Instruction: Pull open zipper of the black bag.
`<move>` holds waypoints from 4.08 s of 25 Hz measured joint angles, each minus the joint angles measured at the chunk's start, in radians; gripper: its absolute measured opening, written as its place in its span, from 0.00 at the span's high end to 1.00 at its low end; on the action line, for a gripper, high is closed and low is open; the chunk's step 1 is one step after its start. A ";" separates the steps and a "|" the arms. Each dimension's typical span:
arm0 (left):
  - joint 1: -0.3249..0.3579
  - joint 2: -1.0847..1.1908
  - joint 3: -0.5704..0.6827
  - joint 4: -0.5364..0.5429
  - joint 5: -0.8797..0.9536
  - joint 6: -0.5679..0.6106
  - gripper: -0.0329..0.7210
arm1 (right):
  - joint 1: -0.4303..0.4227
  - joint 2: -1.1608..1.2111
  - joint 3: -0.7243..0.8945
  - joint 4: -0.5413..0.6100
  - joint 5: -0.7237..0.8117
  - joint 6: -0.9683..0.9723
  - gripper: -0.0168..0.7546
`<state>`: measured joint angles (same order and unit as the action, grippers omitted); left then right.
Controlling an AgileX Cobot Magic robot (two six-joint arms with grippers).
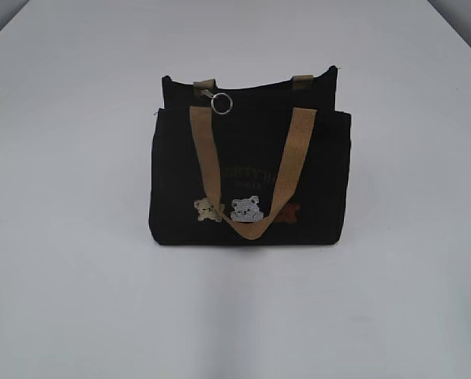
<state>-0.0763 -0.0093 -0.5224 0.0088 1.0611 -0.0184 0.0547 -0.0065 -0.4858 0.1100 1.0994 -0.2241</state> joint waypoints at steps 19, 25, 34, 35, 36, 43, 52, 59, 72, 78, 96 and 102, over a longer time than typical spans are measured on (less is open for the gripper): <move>0.000 0.006 -0.001 -0.015 -0.004 0.003 0.64 | 0.000 0.000 0.000 -0.001 0.000 0.000 0.50; -0.002 0.296 -0.020 -0.562 -0.391 0.679 0.57 | 0.000 0.000 0.000 -0.001 0.000 0.000 0.50; -0.064 1.197 -0.055 -1.548 -0.520 2.086 0.49 | 0.000 0.000 0.000 0.000 0.000 0.000 0.50; -0.084 1.262 -0.078 -1.597 -0.516 2.174 0.49 | 0.000 0.000 0.000 0.000 0.000 0.000 0.50; -0.106 1.336 -0.100 -1.643 -0.513 2.239 0.48 | 0.000 0.000 0.000 0.000 0.000 0.000 0.50; -0.193 1.692 -0.322 -1.727 -0.508 2.333 0.41 | 0.000 0.068 -0.015 0.089 -0.041 -0.095 0.50; -0.249 1.852 -0.441 -1.741 -0.492 2.334 0.87 | 0.043 1.023 -0.181 1.049 -0.423 -1.181 0.50; -0.249 1.854 -0.443 -1.742 -0.487 2.334 0.87 | 0.281 1.618 -0.605 1.148 -0.541 -1.450 0.50; -0.251 1.855 -0.443 -1.745 -0.482 2.334 0.87 | 0.165 1.732 -0.763 0.601 -0.465 -0.649 0.98; -0.255 1.849 -0.444 -1.696 -0.521 2.121 0.68 | 0.038 1.653 -0.763 0.496 -0.187 -0.429 0.54; -0.256 0.763 -0.252 -0.144 -0.175 0.043 0.62 | 0.046 0.644 -0.229 0.013 0.094 0.009 0.29; -0.256 0.334 -0.119 -0.009 -0.003 -0.017 0.64 | 0.046 0.302 -0.040 -0.001 0.080 0.019 0.30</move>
<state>-0.3319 0.3249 -0.6410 0.0000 1.0579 -0.0357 0.1010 0.2955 -0.5258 0.1088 1.1796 -0.2050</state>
